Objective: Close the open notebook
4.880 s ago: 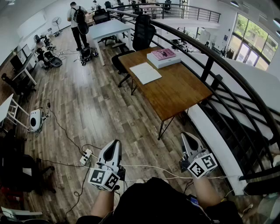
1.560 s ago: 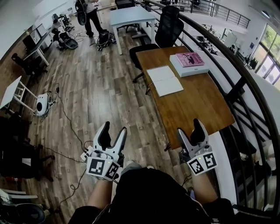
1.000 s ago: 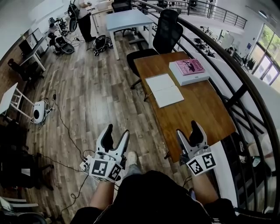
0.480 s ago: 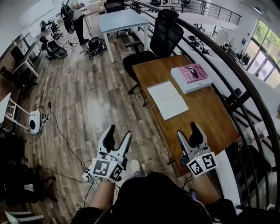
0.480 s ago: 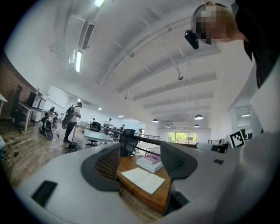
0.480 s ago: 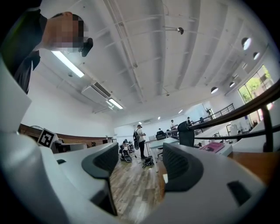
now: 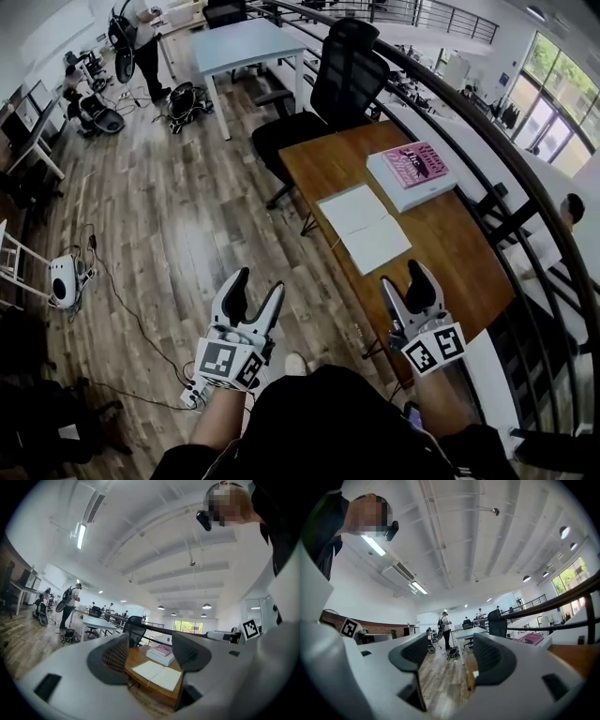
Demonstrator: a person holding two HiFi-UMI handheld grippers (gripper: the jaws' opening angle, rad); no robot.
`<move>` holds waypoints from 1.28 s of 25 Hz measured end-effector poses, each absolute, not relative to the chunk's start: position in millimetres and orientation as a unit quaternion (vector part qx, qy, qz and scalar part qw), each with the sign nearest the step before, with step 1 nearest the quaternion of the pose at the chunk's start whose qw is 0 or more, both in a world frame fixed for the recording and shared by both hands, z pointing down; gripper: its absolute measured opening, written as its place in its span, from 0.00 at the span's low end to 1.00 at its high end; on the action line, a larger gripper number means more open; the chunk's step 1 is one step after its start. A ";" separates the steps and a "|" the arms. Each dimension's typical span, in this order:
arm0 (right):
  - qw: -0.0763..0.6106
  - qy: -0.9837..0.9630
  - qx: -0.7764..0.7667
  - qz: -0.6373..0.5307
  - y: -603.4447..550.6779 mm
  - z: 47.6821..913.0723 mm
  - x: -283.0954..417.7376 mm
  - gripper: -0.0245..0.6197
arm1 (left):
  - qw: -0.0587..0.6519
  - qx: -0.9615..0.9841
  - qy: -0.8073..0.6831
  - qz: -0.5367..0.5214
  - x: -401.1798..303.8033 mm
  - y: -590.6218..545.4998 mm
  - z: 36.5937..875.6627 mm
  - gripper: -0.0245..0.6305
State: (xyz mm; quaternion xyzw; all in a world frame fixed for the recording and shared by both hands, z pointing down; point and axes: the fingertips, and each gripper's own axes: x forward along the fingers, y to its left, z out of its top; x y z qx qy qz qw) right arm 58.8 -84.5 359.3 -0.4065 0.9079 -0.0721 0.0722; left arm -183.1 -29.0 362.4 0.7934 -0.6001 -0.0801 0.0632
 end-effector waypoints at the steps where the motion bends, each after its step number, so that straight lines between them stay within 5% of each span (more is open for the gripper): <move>1: 0.071 0.907 -0.409 -0.070 -89.1 359.4 53.8 0.50 | 0.063 0.795 -0.598 -0.082 -188.0 -32.3 362.1 0.48; 32: 0.087 0.910 -0.400 -0.063 -260.2 362.5 11.0 0.49 | 0.067 0.791 -0.603 -0.078 -230.7 -183.5 361.7 0.48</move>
